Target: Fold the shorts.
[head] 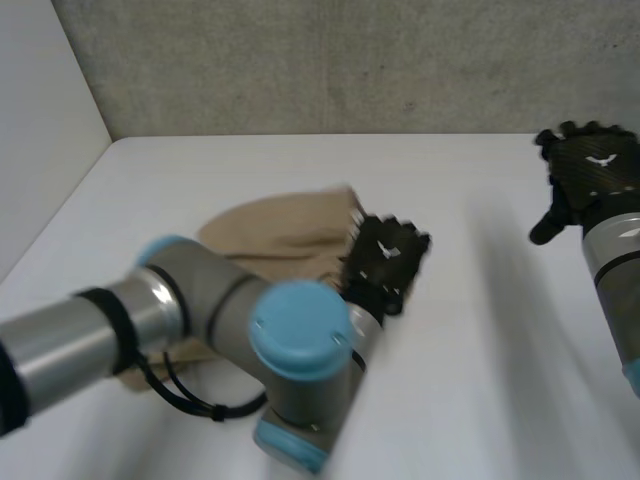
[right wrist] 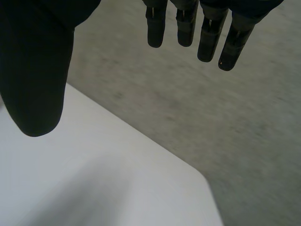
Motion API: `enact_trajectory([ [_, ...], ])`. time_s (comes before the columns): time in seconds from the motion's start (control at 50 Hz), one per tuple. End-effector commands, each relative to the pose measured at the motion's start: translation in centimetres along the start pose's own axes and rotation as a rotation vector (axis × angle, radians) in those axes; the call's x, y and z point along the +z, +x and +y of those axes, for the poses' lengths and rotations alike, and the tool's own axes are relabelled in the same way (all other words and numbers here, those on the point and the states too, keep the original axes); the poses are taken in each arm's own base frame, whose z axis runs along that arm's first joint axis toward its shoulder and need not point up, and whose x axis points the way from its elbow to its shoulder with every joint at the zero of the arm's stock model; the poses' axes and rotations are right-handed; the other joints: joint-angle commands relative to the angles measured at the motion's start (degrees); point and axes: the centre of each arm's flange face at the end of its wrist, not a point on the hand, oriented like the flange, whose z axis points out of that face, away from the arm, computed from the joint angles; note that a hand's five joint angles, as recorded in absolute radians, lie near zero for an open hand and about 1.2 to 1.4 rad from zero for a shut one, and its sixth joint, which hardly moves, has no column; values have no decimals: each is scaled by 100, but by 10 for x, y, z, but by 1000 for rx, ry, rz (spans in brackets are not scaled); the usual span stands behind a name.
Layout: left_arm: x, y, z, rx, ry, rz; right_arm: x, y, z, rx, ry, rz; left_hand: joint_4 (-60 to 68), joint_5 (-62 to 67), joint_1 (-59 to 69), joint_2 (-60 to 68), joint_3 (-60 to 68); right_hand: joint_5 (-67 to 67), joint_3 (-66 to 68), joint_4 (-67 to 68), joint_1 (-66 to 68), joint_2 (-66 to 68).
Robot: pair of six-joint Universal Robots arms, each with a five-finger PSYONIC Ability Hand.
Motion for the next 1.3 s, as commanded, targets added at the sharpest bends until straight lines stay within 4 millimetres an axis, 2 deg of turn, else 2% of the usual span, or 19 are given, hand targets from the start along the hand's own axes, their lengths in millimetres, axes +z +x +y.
enact_trajectory([
  [0.02,-10,18,7,17,-9,80,4,8,-1,-1,-1,37,-4423,-4422,-4226,-4421,-4426,-391,-234,-348,-176,-277],
  [0.1,-22,6,-10,20,-21,74,3,-2,-5,-6,19,-58,-4490,-4489,-4293,-4488,-4493,-391,-234,-348,-176,-277],
  [0.2,-43,-49,-33,6,-94,-18,-4,-17,-3,-27,6,-229,-4540,-4540,-4343,-4538,-4543,-391,-234,-348,-176,-277],
  [0.32,-73,-83,-54,0,-141,-81,-24,-35,0,-61,-67,-467,-4557,-4557,-4361,-4556,-4560,-391,-234,-348,-176,-277],
  [0.34,-79,-97,-55,1,-159,-117,-30,-39,1,-63,-87,-514,-4557,-4557,-4361,-4556,-4560,-391,-234,-348,-176,-277],
  [0.46,-90,-157,-36,-16,-264,-282,-39,-51,10,-52,-150,-589,-4372,-4372,-4176,-4371,-4375,-391,-234,-348,-176,-277],
  [0.58,-92,-200,-17,-31,-344,-387,-37,-83,40,-64,-237,-666,-4087,-4087,-3891,-4086,-4090,-391,-234,-348,-176,-277],
  [0.66,-85,-220,4,-47,-403,-418,-35,-99,57,-92,-288,-676,-3600,-3600,-3404,-3599,-3603,203,360,245,418,317],
  [0.72,-79,-226,16,-65,-442,-392,-32,-105,64,-102,-306,-676,-3346,-3346,-3150,-3345,-3350,625,783,668,841,740],
  [0.82,-71,-227,36,-123,-558,-301,-25,-112,73,-105,-319,-685,-3127,-3127,-2931,-3126,-3130,2690,2848,2733,2906,2805],
  [0.86,-70,-227,39,-137,-593,-291,-24,-113,71,-105,-308,-684,-2793,-2793,-2597,-2792,-2796,3883,4040,3926,4098,3997],
  [0.88,-69,-227,42,-151,-622,-283,-22,-113,68,-104,-299,-683,-2075,-2074,-1878,-2073,-2078,5239,5396,5282,5454,5353],
  [0.92,-67,-229,43,-160,-638,-282,-20,-113,64,-100,-282,-678,-1014,-1013,-817,-1012,-1017,6603,6760,6646,6818,6717],
  [0.96,-65,-231,42,-159,-634,-287,-18,-113,57,-96,-247,-670,581,581,777,582,577,6609,6766,6652,6824,6723],
  [1.04,-59,-233,36,-151,-601,-288,-17,-111,40,-111,-185,-660,2431,2432,2628,2433,2428,6609,6766,6652,6824,6723],
  [1.1,-52,-237,28,-134,-546,-301,-9,-109,25,-111,-131,-637,2438,2439,2635,2440,2435,6609,6766,6652,6824,6723],
  [1.18,-32,-253,3,-85,-387,-347,9,-108,4,-132,-39,-605,2438,2439,2635,2440,2435,6609,6766,6652,6824,6723],
  [1.24,-11,-276,-31,-21,-195,-419,26,-107,-12,-173,52,-559,2438,2439,2635,2440,2435,6609,6766,6652,6824,6723],
  [1.3,6,-302,-78,44,36,-529,56,-99,-47,-211,228,-411,2438,2439,2635,2440,2435,6609,6766,6652,6824,6723],
])
